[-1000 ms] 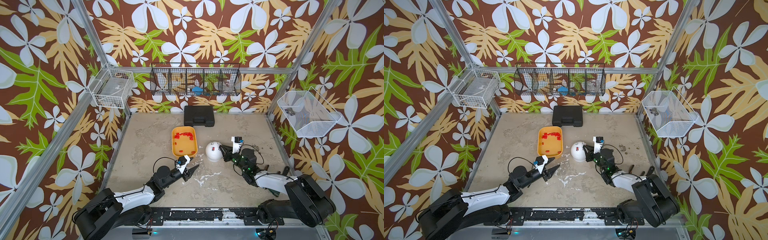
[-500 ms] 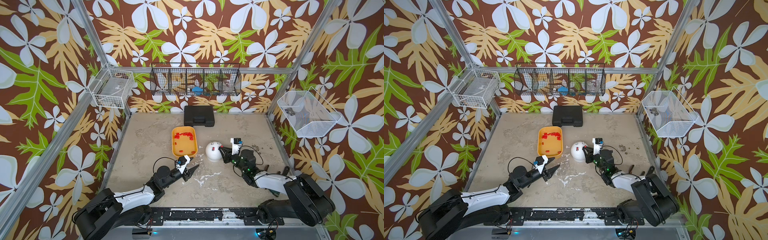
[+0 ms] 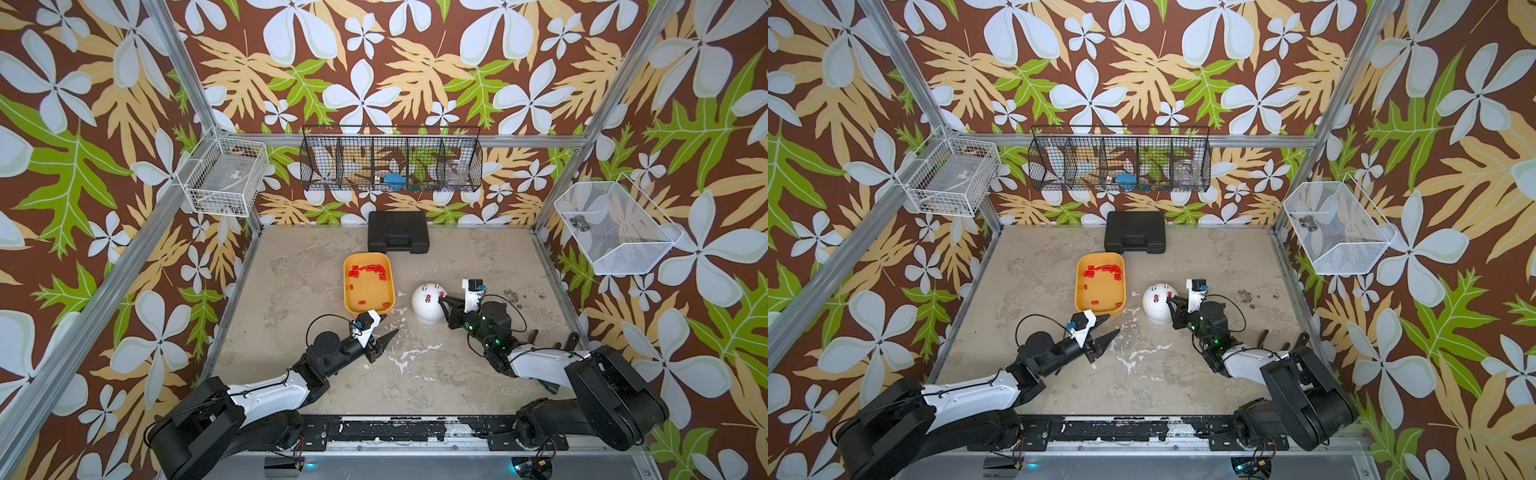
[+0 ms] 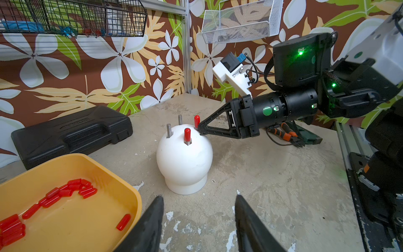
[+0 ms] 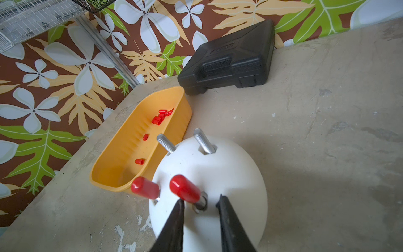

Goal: Cover the protruding screws with screw protection sleeves
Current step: Attach the screw protection sleeve to the screw, then adjust the plastic shell at the center of the board.

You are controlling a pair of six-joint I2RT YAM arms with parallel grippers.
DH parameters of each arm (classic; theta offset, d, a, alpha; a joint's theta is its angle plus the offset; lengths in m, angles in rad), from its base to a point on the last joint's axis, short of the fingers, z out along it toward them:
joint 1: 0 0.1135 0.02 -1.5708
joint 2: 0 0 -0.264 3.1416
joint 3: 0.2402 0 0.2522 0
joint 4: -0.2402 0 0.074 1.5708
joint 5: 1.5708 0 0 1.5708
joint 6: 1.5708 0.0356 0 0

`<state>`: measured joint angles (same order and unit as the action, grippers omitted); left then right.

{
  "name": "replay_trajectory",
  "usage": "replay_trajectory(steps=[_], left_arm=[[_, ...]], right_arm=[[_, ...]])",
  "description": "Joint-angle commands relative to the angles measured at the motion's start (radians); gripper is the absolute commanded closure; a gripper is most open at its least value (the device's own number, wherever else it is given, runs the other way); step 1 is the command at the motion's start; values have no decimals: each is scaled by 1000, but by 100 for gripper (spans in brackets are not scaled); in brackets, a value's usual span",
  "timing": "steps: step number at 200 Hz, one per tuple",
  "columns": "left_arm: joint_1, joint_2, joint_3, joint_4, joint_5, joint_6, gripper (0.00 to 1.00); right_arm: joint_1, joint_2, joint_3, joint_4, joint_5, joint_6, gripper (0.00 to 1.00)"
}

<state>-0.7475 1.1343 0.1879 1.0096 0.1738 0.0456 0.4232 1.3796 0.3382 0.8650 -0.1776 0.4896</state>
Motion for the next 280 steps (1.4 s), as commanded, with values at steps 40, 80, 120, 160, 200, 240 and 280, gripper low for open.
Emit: replay_trajectory(steps=[40,80,120,160,200,240,280], left_arm=[[1,-2,8,5,8,-4,46],[1,-5,11,4,1,-26,46],[-13,88,87,-23,37,-54,41],[-60,124,95,11,-15,-45,39],[-61,61,53,1,-45,7,38],[-60,28,44,-10,-48,17,38],[-60,6,31,-8,-60,22,38]], right_arm=[[6,-207,-79,-49,-9,3,56],[-104,-246,71,-228,-32,106,52],[-205,72,494,-552,-284,98,52],[-159,240,634,-584,-364,-175,52],[-157,312,680,-669,-386,-408,53],[-160,336,645,-624,-505,-490,54],[-175,337,591,-555,-507,-492,70]])
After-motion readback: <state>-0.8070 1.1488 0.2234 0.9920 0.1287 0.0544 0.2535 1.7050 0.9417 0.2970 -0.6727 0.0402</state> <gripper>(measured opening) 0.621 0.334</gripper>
